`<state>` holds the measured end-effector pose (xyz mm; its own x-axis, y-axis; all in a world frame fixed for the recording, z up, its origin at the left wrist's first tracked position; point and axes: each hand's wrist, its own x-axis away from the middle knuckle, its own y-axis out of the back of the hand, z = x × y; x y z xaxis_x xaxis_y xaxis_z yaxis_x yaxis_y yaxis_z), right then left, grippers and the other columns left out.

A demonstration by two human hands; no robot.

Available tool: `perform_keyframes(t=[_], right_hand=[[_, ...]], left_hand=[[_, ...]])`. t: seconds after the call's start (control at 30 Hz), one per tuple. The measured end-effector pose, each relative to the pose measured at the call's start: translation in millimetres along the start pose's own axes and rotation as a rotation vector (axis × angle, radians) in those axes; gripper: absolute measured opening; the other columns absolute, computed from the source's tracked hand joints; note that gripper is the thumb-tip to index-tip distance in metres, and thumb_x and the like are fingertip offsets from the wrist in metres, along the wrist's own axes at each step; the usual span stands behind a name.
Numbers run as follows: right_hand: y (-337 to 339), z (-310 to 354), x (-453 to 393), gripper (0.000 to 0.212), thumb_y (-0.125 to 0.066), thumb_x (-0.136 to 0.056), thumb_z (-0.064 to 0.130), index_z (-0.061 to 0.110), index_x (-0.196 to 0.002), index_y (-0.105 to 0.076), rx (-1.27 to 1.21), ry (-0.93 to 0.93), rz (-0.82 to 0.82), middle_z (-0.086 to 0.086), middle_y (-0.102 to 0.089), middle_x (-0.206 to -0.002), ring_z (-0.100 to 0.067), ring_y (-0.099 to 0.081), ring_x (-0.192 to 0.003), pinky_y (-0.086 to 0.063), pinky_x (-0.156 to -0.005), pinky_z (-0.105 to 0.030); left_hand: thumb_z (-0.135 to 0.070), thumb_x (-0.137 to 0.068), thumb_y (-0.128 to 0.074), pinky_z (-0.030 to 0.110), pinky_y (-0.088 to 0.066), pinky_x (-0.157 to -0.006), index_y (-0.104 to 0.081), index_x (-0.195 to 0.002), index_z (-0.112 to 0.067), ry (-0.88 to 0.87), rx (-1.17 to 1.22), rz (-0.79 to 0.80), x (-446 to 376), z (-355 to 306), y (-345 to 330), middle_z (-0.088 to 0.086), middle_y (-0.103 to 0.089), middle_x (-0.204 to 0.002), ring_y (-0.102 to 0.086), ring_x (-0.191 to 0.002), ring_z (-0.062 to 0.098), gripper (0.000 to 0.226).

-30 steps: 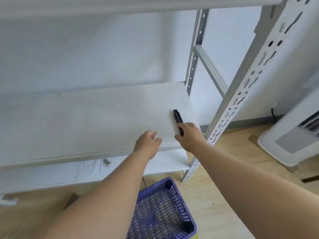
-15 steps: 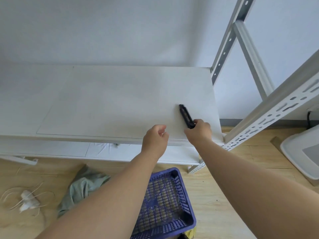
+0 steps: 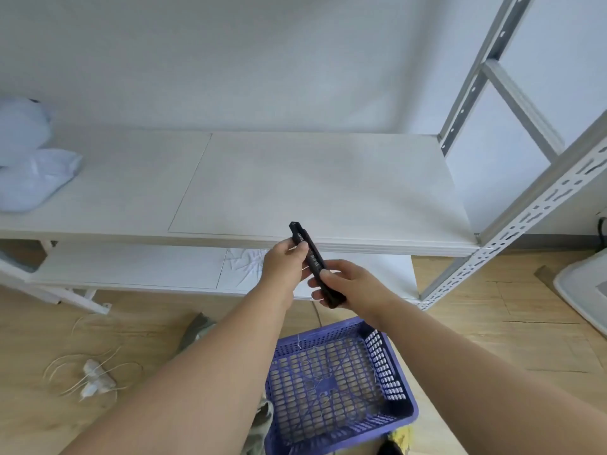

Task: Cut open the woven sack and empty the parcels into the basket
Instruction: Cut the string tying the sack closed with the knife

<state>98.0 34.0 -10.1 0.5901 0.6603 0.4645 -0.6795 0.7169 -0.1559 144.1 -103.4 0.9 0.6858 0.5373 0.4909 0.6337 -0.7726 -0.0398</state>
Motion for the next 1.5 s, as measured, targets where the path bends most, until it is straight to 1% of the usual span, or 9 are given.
perform_keyframes(t=[0.2, 0.4, 0.67, 0.87, 1.03, 1.23, 1.33, 1.4, 1.5], right_hand=[[-77, -16, 37, 0.025, -0.041, -0.103, 0.011, -0.002, -0.119, -0.056, -0.125, -0.072, 0.131, -0.013, -0.068, -0.093, -0.020, -0.065, -0.081, -0.055, -0.075, -0.028], [-110, -22, 63, 0.024, -0.040, -0.105, 0.020, 0.003, -0.107, -0.056, -0.042, -0.083, 0.030, -0.005, -0.057, -0.075, -0.014, -0.052, -0.063, -0.046, -0.059, -0.024], [-104, -46, 98, 0.041, -0.050, -0.097, 0.046, 0.009, -0.085, -0.061, 0.115, -0.145, -0.131, -0.001, -0.055, -0.062, -0.013, -0.047, -0.048, -0.040, -0.044, -0.021], [-82, -83, 120, 0.045, -0.053, -0.094, 0.051, 0.009, -0.080, -0.060, 0.149, -0.131, -0.167, -0.007, -0.060, -0.063, -0.018, -0.052, -0.050, -0.044, -0.050, -0.027], [-79, -114, 126, 0.049, -0.058, -0.089, 0.052, 0.006, -0.105, -0.057, 0.389, -0.094, -0.022, -0.006, -0.069, -0.086, -0.013, -0.065, -0.068, -0.049, -0.067, -0.024], [-94, -143, 117, 0.028, -0.070, -0.086, 0.035, 0.012, -0.091, -0.056, 0.486, -0.156, -0.027, -0.002, -0.051, -0.069, -0.016, -0.048, -0.059, -0.045, -0.061, -0.029], [-111, -162, 107, 0.025, -0.066, -0.089, 0.035, 0.011, -0.092, -0.058, 0.457, -0.228, -0.045, -0.003, -0.053, -0.066, -0.012, -0.052, -0.054, -0.048, -0.064, -0.028], [-128, -179, 101, 0.024, -0.064, -0.091, 0.031, 0.008, -0.098, -0.061, 0.427, -0.268, -0.057, -0.005, -0.056, -0.067, -0.011, -0.053, -0.053, -0.048, -0.065, -0.026], [-158, -209, 94, 0.021, -0.063, -0.093, 0.022, 0.004, -0.103, -0.064, 0.371, -0.310, -0.059, -0.004, -0.062, -0.068, -0.014, -0.055, -0.061, -0.048, -0.069, -0.029]], left_hand=[[-0.016, -0.098, -0.051, 0.034, -0.051, -0.092, -0.067, -0.100, -0.018, -0.034, -0.074, 0.034, 42, 8, 76, 0.002, -0.073, -0.104, -0.064, -0.091, 0.019, 0.017], [-0.021, -0.096, -0.056, 0.026, -0.052, -0.075, -0.064, -0.116, -0.014, -0.025, -0.021, 0.034, 68, 26, 100, 0.007, -0.071, -0.108, -0.068, -0.091, 0.021, 0.023], [-0.021, -0.092, -0.063, 0.027, -0.054, -0.079, -0.063, -0.107, -0.021, -0.011, 0.021, 0.003, 115, 58, 87, 0.008, -0.070, -0.108, -0.068, -0.096, 0.021, 0.016], [-0.016, -0.094, -0.060, 0.030, -0.054, -0.085, -0.061, -0.108, -0.020, 0.014, 0.002, -0.008, 145, 89, 63, 0.004, -0.069, -0.104, -0.068, -0.090, 0.017, 0.015], [-0.022, -0.089, -0.065, 0.039, -0.051, -0.096, -0.065, -0.099, -0.024, 0.044, -0.169, -0.039, 158, 121, 71, 0.001, -0.070, -0.106, -0.066, -0.101, 0.018, 0.010], [-0.042, -0.092, -0.057, 0.042, -0.050, -0.096, -0.065, -0.115, -0.020, 0.178, -0.299, -0.163, 152, 173, 140, -0.001, -0.068, -0.112, -0.063, -0.104, 0.018, 0.033], [-0.031, -0.092, -0.058, 0.028, -0.052, -0.078, -0.063, -0.117, -0.019, 0.258, -0.346, -0.299, 149, 206, 187, 0.002, -0.066, -0.113, -0.064, -0.098, 0.022, 0.029], [-0.027, -0.091, -0.058, 0.025, -0.046, -0.067, -0.062, -0.120, -0.018, 0.314, -0.385, -0.299, 147, 225, 215, 0.005, -0.066, -0.107, -0.061, -0.078, 0.019, 0.030], [-0.026, -0.091, -0.057, 0.029, -0.050, -0.082, -0.061, -0.123, -0.019, 0.343, -0.429, -0.212, 141, 245, 249, 0.003, -0.066, -0.110, -0.062, -0.090, 0.019, 0.033]])
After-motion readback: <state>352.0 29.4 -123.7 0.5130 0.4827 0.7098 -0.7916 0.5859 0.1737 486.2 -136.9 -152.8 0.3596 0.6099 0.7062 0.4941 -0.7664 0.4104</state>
